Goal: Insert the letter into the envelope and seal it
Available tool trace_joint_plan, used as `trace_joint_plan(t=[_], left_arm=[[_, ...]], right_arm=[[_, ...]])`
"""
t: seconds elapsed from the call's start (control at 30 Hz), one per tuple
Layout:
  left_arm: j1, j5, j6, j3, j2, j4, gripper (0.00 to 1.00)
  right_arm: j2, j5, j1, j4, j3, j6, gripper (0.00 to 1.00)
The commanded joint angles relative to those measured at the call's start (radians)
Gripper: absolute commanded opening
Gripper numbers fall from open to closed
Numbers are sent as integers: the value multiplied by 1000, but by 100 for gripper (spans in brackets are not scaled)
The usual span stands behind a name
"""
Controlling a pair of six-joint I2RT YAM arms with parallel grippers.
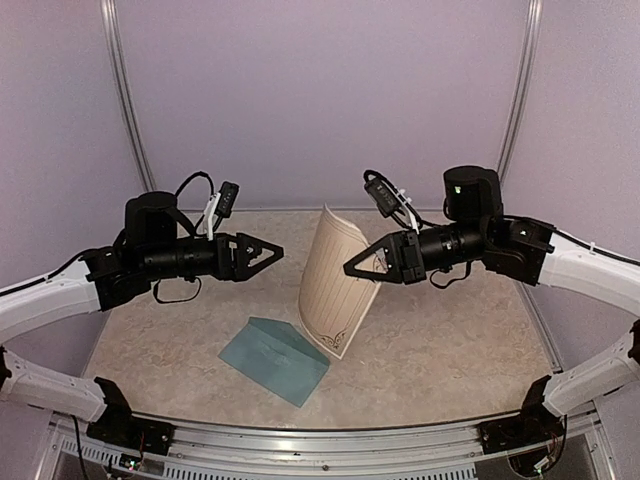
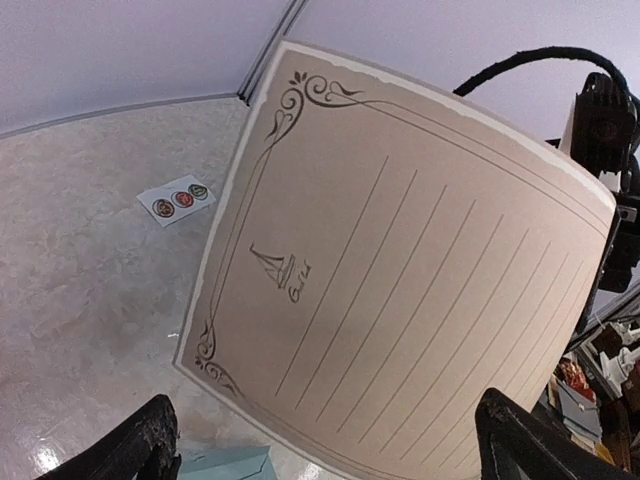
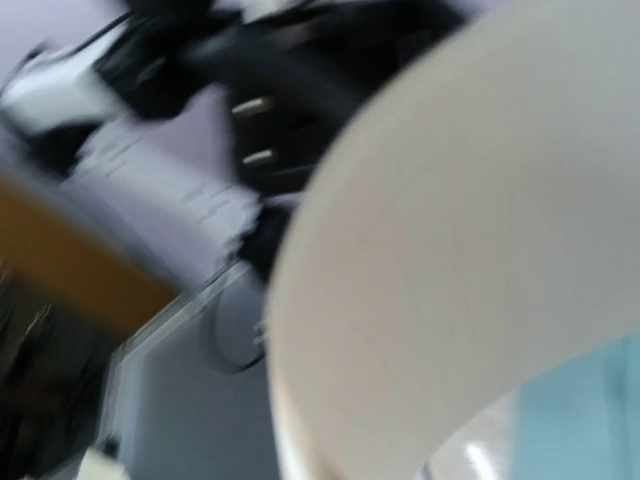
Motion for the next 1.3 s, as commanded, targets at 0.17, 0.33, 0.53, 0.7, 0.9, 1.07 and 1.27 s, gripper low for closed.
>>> trace_joint_plan(t=[0.17, 0.33, 0.53, 0.7, 0.9, 1.07, 1.27], left_arm=[[46, 260, 135, -12, -136, -131, 99], [64, 289, 154, -15, -171, -174, 99], [122, 314, 175, -28, -198, -204, 99], [142, 398, 190, -17, -176, -210, 99], [143, 478, 191, -2, -178, -197, 99], [152, 534, 178, -11, -191, -179, 84], [170, 553, 161, -39, -200, -163, 24]], right_arm=[[57, -208, 85, -50, 114, -121, 0], [58, -205, 88, -63, 118, -131, 0], [33, -234, 96, -66, 114, -144, 0], [9, -254, 99, -69, 111, -152, 0], [4, -231, 99, -102, 108, -168, 0], [20, -208, 99, -142, 108, -192, 0], [-3, -76, 95, -168, 102, -186, 0]])
